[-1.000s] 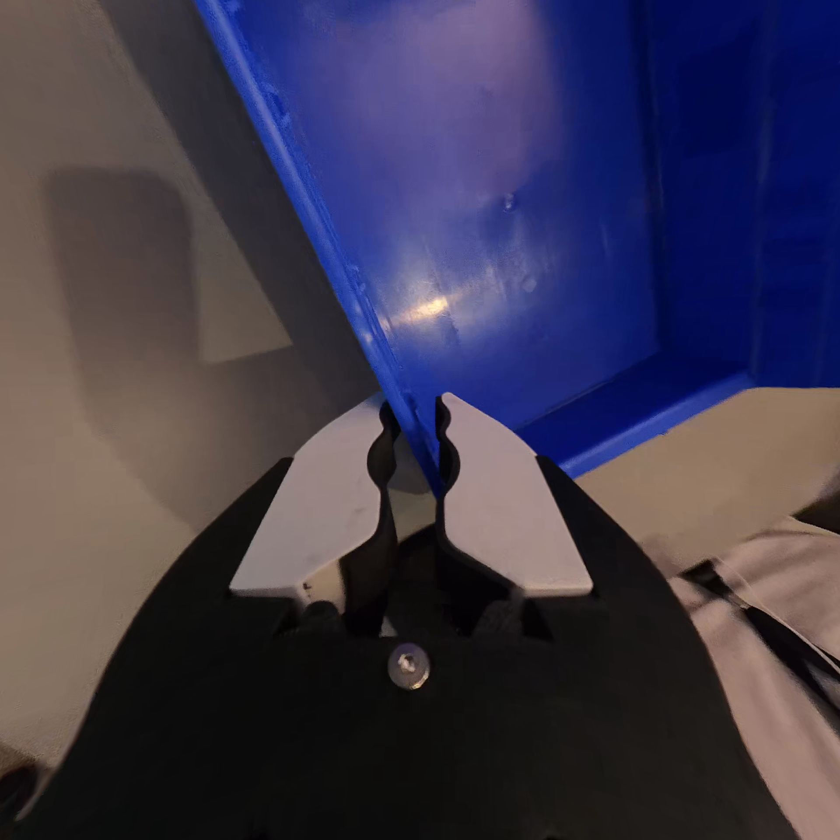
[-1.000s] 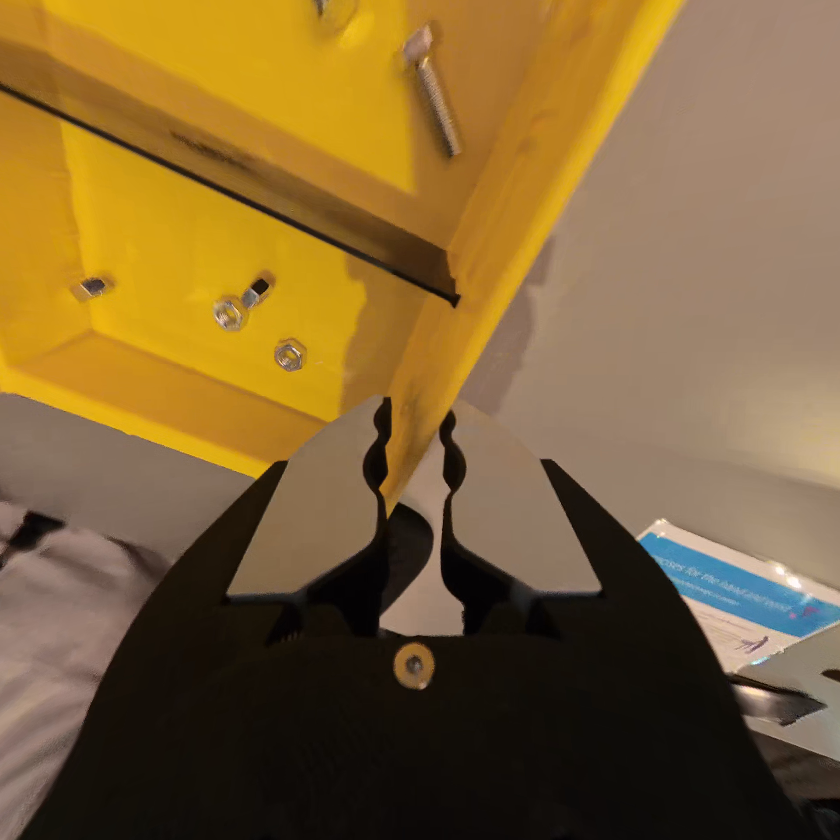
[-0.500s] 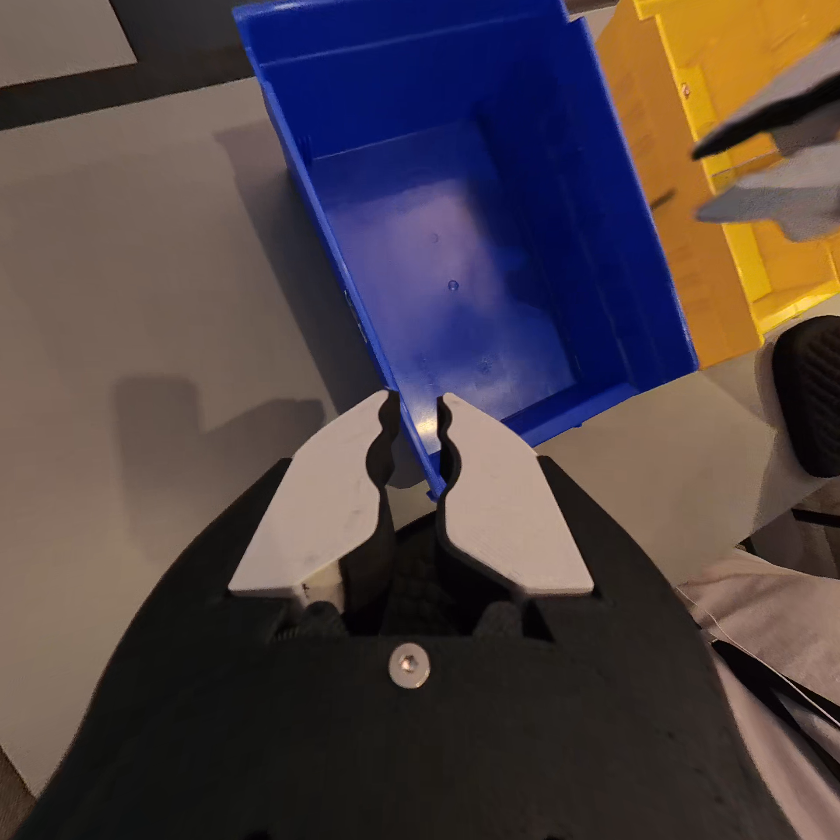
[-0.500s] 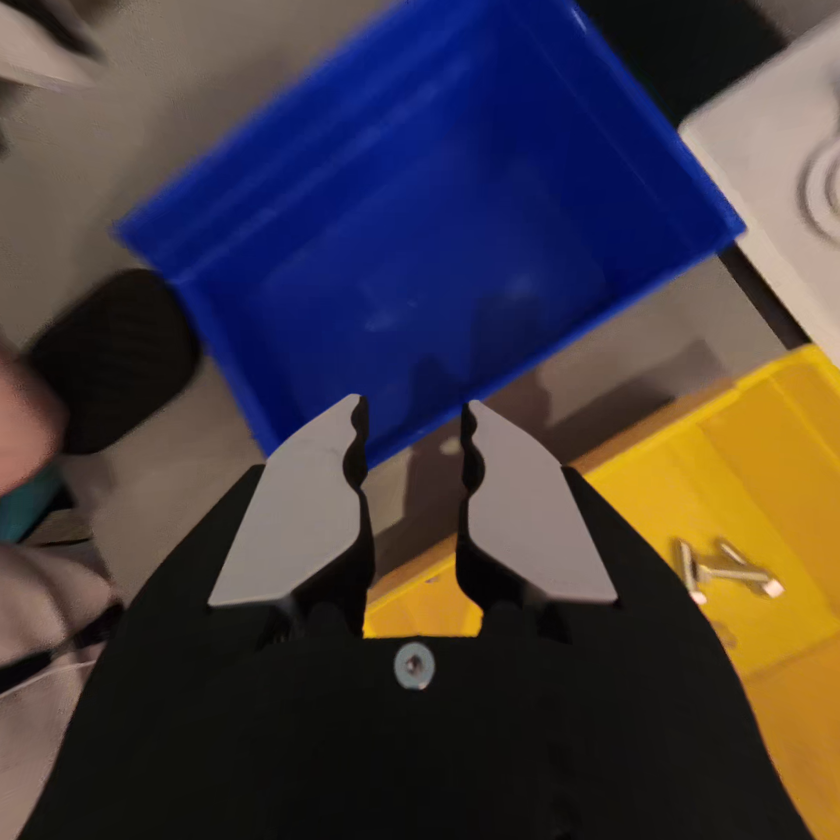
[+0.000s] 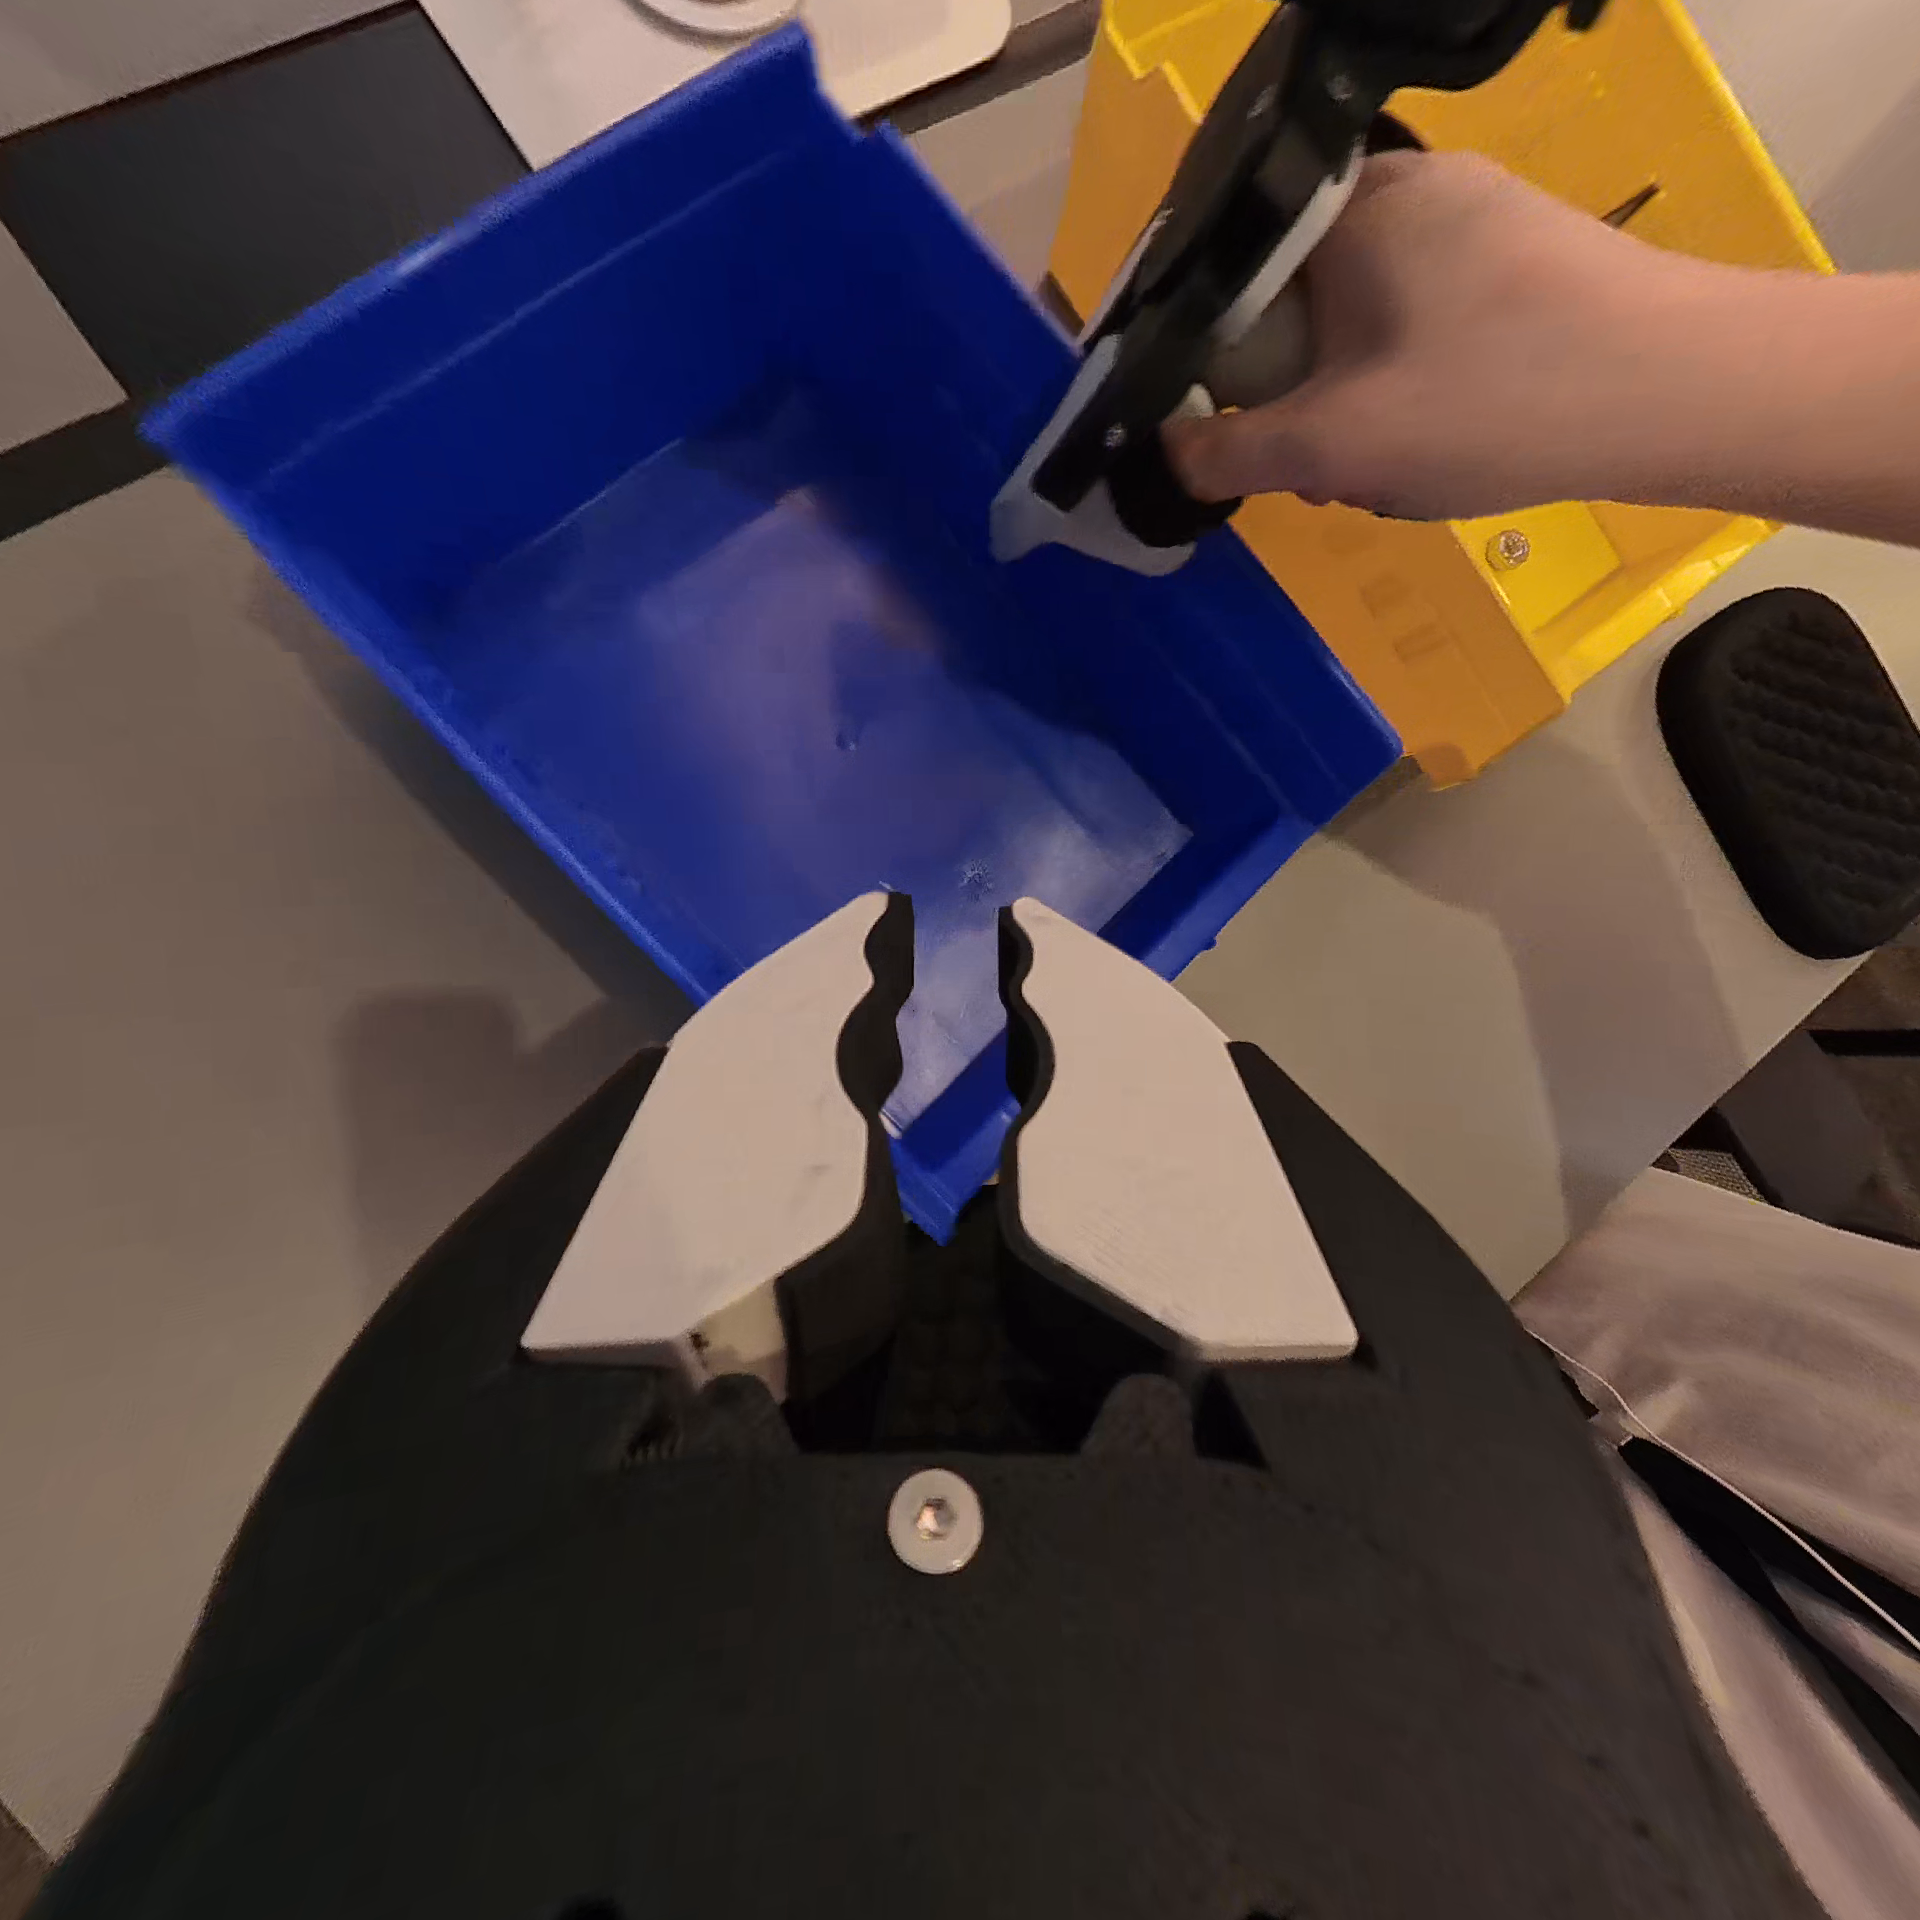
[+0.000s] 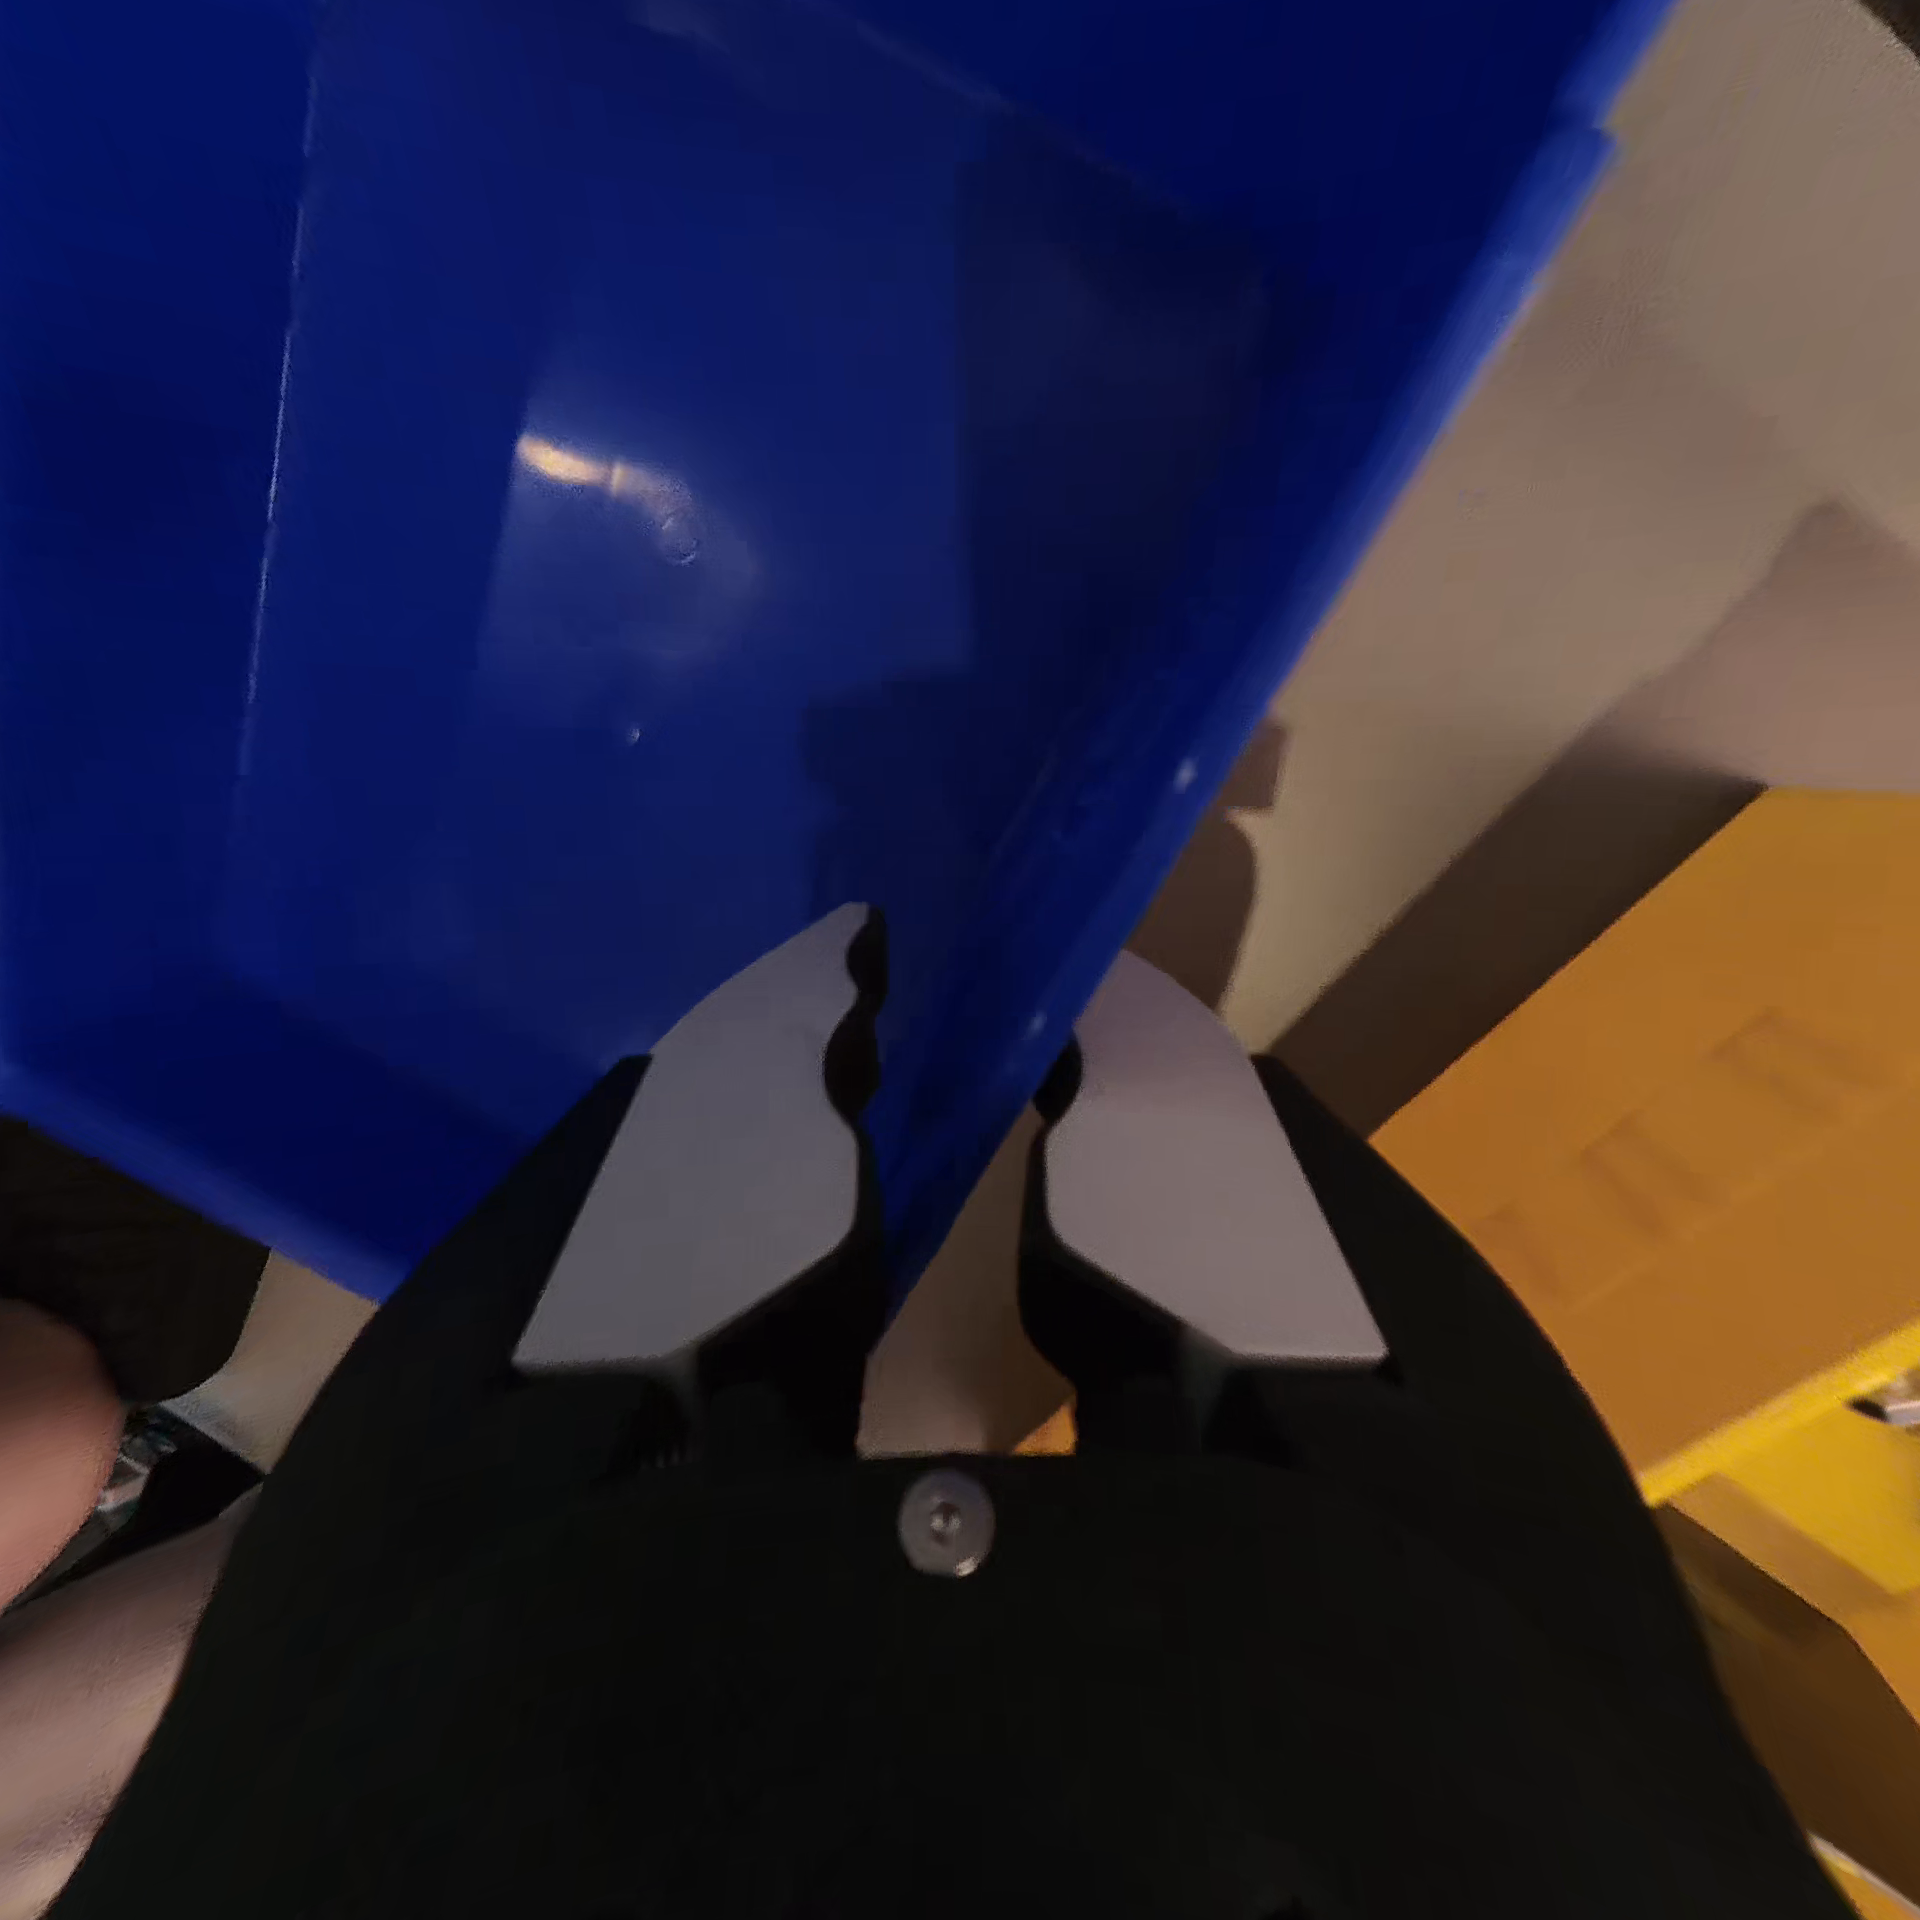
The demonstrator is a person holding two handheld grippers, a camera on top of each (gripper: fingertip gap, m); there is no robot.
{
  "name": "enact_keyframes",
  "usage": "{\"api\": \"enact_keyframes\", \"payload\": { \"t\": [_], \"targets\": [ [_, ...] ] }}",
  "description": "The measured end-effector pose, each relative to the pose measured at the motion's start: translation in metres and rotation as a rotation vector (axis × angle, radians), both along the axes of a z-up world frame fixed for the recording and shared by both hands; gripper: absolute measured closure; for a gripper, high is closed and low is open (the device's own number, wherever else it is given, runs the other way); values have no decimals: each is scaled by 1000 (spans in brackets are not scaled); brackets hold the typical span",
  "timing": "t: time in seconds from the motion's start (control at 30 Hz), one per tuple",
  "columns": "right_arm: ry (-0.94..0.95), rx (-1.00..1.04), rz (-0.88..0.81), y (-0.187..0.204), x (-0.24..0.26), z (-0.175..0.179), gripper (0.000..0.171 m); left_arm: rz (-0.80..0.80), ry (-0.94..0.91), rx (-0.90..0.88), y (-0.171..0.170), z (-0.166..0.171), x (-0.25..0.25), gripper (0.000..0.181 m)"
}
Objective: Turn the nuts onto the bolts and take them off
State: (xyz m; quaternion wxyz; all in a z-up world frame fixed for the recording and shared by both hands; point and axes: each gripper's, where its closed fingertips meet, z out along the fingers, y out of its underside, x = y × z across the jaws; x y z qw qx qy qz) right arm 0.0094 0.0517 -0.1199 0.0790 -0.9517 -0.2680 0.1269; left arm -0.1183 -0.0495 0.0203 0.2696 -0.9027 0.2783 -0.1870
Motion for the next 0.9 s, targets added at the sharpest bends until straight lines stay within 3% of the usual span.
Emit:
{"api": "enact_keyframes", "payload": {
  "t": [0.1,0.27,0.4,0.5,0.6,0.73,0.9],
  "targets": [
    [7,-77,17,4,-13,3,161,3,-30,57,-2,14,0,166],
    [-128,-81,203,3,-37,33,161,58,-156,258,-7,62,-9,163],
    [-213,-14,342,-1,-44,97,162,129,-336,477,-23,119,-21,154],
    [-191,24,327,3,-24,161,163,181,-507,630,-45,160,-29,134],
    [-153,73,230,12,31,227,164,185,-589,730,-68,183,-28,117],
    [-122,170,-33,23,159,302,164,115,-561,769,-87,189,-5,113],
    [-92,273,-488,-6,375,344,165,-29,-392,599,-75,144,60,110]
  ]
}}
